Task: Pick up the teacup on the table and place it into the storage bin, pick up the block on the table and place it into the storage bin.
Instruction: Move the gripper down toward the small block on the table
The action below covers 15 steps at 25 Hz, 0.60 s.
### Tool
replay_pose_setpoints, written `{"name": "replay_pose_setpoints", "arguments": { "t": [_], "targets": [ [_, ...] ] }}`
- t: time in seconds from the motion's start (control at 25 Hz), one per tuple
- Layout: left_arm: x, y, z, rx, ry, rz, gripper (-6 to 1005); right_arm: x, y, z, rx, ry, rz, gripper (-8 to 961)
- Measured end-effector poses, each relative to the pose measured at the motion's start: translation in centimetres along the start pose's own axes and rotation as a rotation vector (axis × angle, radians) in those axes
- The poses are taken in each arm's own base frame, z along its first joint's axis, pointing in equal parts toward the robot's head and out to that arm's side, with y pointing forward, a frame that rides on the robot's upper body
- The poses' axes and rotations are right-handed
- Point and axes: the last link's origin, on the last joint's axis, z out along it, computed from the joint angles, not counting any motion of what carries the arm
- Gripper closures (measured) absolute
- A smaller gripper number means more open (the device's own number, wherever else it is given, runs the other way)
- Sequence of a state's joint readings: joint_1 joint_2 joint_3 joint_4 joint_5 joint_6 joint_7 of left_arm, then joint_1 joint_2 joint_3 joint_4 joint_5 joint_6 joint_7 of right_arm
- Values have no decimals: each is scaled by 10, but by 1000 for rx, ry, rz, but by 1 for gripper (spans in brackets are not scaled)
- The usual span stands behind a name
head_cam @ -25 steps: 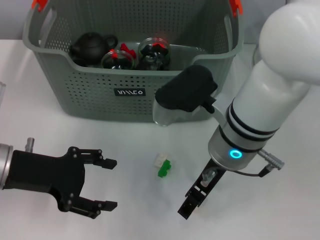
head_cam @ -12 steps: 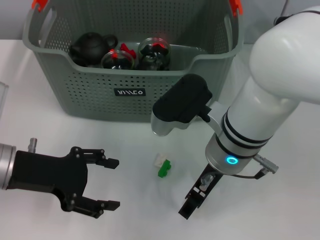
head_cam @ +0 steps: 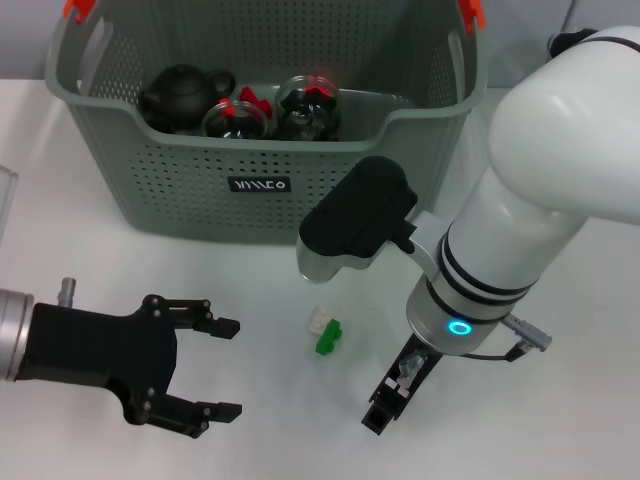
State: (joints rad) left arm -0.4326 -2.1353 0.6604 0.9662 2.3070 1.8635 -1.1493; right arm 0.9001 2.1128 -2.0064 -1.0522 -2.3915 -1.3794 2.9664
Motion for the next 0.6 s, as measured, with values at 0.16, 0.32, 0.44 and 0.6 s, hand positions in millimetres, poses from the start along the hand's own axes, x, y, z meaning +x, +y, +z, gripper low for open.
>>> {"name": "replay_pose_setpoints", "arguments": {
  "t": [0.16, 0.32, 0.44, 0.6],
  "targets": [
    [-1, 1, 1, -2, 3, -1, 138, 0, 1, 0, 1, 4, -1, 209],
    [-1, 1, 1, -1, 5, -2, 138, 0, 1, 0, 2, 9, -4, 238],
    [-2, 1, 1, -1, 5, -2, 138, 1, 2, 1, 4, 14, -9, 252],
    [-1, 1, 2, -3, 6, -1, 138, 2, 3, 3, 9, 18, -17, 253]
  ]
}}
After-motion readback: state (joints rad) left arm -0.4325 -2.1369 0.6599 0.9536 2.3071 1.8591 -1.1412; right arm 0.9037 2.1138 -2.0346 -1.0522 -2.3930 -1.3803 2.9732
